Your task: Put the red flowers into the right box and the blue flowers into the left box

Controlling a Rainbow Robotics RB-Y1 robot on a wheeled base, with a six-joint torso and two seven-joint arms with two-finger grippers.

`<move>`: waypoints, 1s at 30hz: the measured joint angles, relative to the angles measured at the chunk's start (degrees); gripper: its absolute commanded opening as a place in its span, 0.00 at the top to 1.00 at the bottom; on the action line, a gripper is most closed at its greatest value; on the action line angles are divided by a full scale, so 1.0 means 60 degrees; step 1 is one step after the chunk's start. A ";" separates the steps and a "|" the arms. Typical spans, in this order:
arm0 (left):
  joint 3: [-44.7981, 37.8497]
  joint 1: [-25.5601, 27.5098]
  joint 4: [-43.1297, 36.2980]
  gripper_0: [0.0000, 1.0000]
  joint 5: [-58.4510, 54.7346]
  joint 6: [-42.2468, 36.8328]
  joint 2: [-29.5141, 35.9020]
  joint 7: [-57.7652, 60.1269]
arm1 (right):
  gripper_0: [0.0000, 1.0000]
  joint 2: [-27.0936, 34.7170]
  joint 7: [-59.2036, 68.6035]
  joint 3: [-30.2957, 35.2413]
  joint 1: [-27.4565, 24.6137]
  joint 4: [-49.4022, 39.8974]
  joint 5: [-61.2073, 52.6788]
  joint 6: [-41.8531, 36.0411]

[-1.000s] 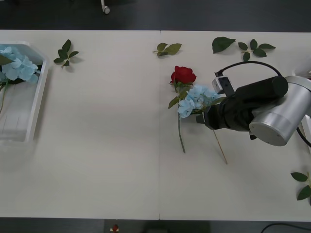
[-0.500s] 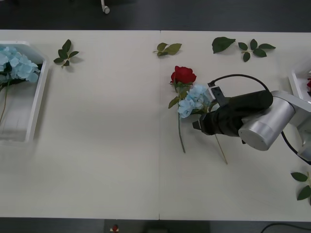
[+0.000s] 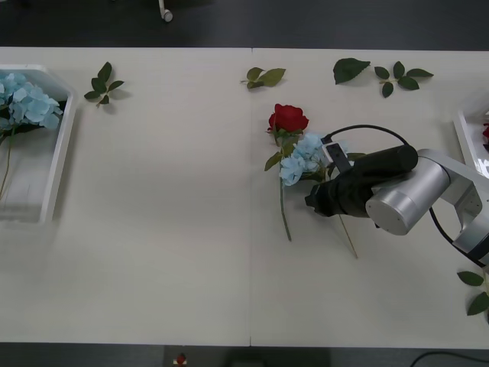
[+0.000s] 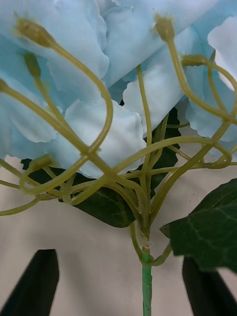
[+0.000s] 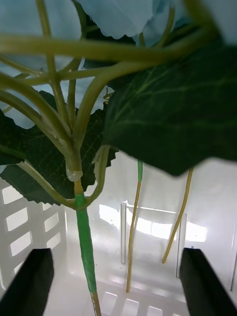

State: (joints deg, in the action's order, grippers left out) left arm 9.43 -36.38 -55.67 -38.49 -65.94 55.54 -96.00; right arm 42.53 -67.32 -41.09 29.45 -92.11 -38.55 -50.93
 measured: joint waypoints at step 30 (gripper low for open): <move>-0.5169 -0.0005 -0.3444 0.00 -0.0025 -0.5075 0.0000 -0.2350 | 1.00 0.2634 -0.3751 0.1968 0.0250 -0.0075 -0.7065 0.0214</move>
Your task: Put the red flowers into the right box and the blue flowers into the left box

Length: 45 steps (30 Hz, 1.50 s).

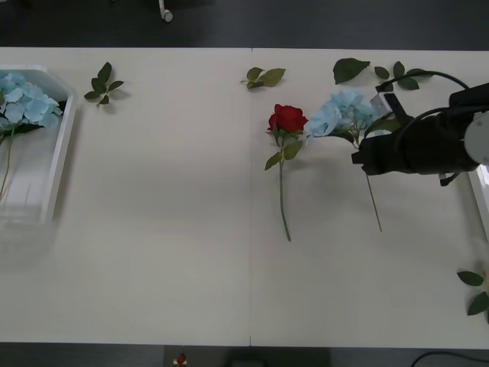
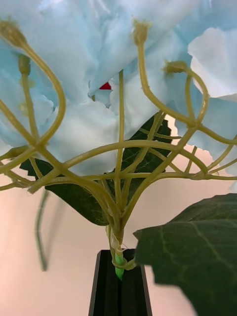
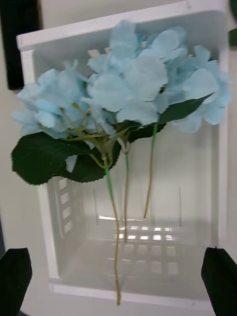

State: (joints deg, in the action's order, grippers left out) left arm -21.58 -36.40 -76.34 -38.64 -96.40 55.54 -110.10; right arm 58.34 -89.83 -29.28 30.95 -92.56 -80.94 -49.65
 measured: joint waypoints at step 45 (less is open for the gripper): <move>0.3437 -0.0315 0.2448 0.00 -1.3113 0.0103 -0.2850 -0.6038 | 1.00 -0.4755 -0.9950 0.0769 0.2417 0.4269 -1.0124 -0.1304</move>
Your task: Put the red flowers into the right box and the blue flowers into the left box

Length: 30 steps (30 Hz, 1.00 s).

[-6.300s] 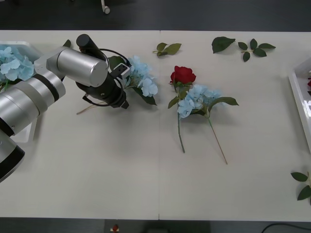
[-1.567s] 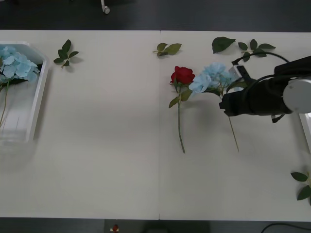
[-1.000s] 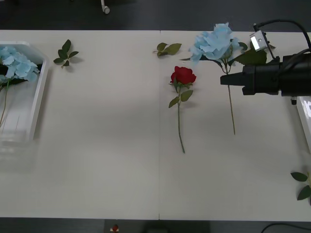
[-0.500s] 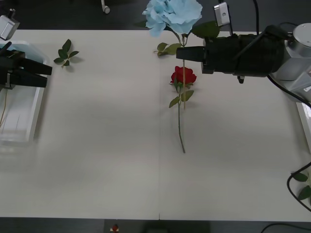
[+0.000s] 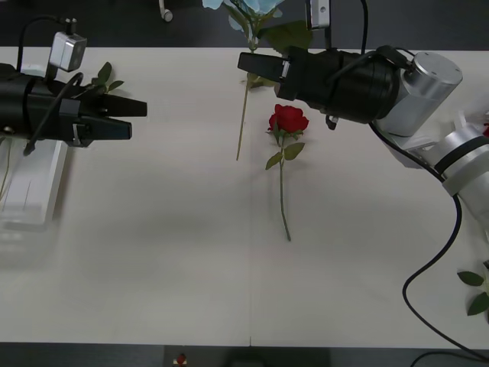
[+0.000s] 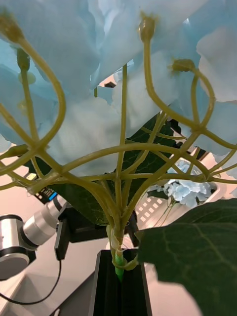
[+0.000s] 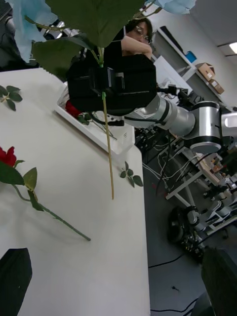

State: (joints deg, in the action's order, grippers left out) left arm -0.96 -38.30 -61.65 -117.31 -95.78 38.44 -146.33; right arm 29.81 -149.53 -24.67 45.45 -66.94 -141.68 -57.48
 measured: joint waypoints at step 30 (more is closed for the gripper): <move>0.2447 0.0000 -0.1044 1.00 -0.0244 0.2718 -0.1487 0.0000 | 1.00 -0.0543 0.0000 0.0000 0.0000 0.0003 -0.0023 0.0409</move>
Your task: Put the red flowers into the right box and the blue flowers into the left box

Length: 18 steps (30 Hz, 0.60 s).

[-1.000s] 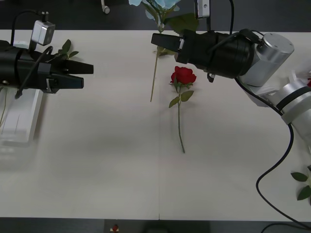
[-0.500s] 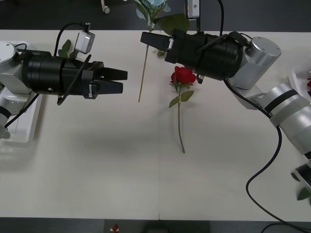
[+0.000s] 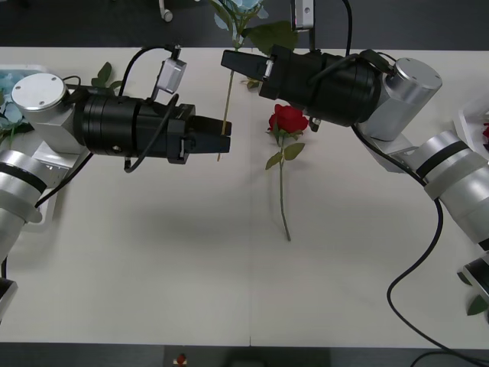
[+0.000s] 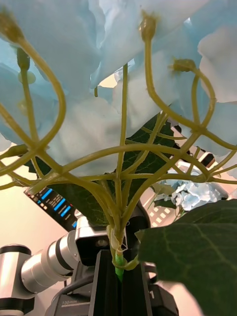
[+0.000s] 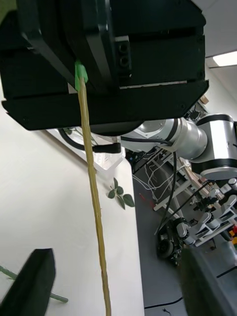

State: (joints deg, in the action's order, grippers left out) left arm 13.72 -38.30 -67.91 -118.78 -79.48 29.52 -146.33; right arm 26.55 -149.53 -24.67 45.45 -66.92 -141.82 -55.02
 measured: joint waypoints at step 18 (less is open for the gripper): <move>0.0005 0.0000 -0.0001 1.00 0.0000 -0.0006 0.0000 0.0000 | 1.00 0.0000 0.0001 0.0000 0.0000 0.0000 0.0000 0.0112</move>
State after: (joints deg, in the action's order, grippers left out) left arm 13.75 -38.30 -67.92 -118.78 -79.51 29.52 -146.33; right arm 26.55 -149.52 -24.67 45.45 -66.92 -141.82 -54.35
